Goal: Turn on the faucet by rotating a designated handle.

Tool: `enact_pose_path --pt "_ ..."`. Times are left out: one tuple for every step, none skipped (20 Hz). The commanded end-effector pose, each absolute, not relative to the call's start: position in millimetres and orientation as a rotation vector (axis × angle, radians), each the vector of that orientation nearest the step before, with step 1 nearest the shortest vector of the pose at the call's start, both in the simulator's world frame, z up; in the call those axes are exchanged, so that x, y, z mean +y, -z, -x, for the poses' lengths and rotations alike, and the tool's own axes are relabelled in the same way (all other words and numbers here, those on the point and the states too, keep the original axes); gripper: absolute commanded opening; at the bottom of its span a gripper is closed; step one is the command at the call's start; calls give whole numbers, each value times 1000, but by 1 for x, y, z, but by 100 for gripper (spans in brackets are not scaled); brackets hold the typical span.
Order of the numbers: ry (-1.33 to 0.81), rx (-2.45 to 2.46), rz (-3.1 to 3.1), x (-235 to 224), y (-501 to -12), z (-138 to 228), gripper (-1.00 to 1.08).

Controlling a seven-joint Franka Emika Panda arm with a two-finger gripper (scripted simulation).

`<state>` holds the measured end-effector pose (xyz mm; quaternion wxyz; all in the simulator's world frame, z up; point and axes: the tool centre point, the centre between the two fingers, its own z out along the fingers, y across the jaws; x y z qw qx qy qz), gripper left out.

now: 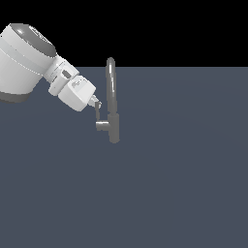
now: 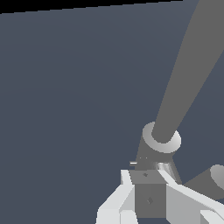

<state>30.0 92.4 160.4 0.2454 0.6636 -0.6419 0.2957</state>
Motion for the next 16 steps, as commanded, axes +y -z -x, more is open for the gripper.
enact_pose_path --pt "-807 -1751 -1812 92 -162 -23 -100" --pt "-807 -1751 -1812 92 -163 -20 -100" --pt "-807 -1751 -1812 92 -163 -17 -100" --pt "-807 -1751 -1812 92 -164 -14 -100" --pt "-807 -1751 -1812 91 -165 -11 -100" --pt "-807 -1751 -1812 91 -166 -8 -100" --pt "-807 -1751 -1812 91 -166 -4 -100" --pt "-807 -1751 -1812 91 -167 -1 -100" --pt "-807 -1751 -1812 91 -168 2 -100" --pt "-807 -1751 -1812 90 -168 5 -100" --pt "-807 -1751 -1812 90 -169 8 -100" --pt "-807 -1751 -1812 90 -169 8 -100" --pt "-813 -1746 -1822 93 -167 2 -100" --pt "-813 -1746 -1821 93 -165 5 -100" --pt "-813 -1746 -1821 93 -164 9 -100" --pt "-812 -1747 -1820 92 -163 12 -100"
